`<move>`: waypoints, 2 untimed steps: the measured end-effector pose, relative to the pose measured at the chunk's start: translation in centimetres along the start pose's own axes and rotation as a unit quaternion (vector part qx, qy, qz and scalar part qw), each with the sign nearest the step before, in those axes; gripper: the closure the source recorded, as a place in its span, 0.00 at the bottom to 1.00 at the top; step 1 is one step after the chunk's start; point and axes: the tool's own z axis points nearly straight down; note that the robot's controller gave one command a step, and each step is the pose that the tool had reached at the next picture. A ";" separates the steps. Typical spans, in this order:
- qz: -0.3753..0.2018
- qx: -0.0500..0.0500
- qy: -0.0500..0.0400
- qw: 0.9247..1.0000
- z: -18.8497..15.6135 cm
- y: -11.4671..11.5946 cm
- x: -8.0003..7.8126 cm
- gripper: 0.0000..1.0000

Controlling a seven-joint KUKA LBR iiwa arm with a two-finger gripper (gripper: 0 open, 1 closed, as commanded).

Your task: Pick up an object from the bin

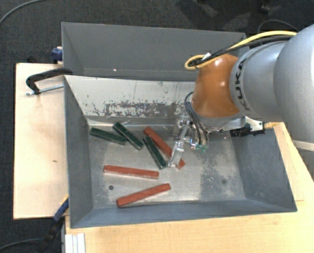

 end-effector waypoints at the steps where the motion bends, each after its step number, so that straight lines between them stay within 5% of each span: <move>1: -0.001 0.000 0.001 1.000 0.0 0.1 0.1 1.00; 2: 0.004 -0.002 -0.002 1.000 -13.9 3.5 3.2 1.00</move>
Offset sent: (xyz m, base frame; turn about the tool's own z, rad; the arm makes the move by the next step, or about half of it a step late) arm 0.0000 0.0000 0.0000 0.0000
